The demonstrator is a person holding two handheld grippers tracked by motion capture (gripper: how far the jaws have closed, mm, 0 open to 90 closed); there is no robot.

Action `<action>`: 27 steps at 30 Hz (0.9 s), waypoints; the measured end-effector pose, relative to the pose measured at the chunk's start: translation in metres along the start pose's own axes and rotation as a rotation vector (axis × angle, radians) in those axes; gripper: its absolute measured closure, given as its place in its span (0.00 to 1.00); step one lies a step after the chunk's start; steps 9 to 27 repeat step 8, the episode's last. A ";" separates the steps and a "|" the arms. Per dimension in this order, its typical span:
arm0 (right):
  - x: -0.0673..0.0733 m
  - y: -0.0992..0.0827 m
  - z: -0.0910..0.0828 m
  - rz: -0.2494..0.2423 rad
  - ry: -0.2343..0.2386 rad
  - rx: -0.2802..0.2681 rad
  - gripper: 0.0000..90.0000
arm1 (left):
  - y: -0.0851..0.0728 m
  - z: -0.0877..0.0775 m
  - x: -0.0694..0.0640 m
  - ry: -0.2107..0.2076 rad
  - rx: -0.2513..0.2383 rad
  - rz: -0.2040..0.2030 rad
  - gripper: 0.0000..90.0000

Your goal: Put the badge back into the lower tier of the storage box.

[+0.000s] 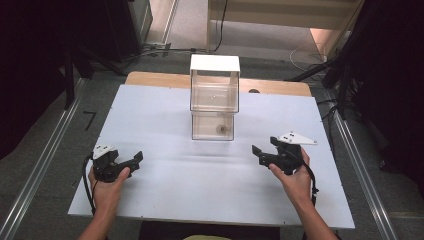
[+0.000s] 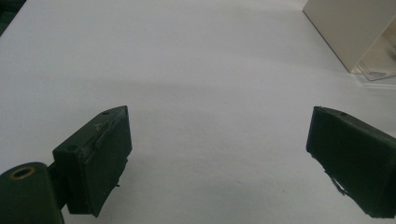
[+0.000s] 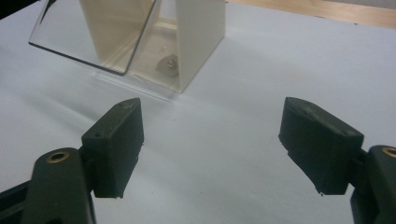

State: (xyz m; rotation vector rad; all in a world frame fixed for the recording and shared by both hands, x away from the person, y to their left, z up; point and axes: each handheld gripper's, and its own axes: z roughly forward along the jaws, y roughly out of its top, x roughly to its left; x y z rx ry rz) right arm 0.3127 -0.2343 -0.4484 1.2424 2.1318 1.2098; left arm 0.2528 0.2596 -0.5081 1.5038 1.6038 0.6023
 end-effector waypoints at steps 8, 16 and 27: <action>-0.024 -0.017 -0.021 0.036 -0.064 0.010 0.19 | 0.000 -0.001 0.000 0.001 -0.001 0.003 0.08; -0.024 -0.017 -0.021 0.036 -0.064 0.010 0.19 | 0.000 -0.001 0.000 0.001 -0.001 0.003 0.08; -0.024 -0.017 -0.021 0.036 -0.064 0.010 0.19 | 0.000 -0.001 0.000 0.001 -0.001 0.003 0.08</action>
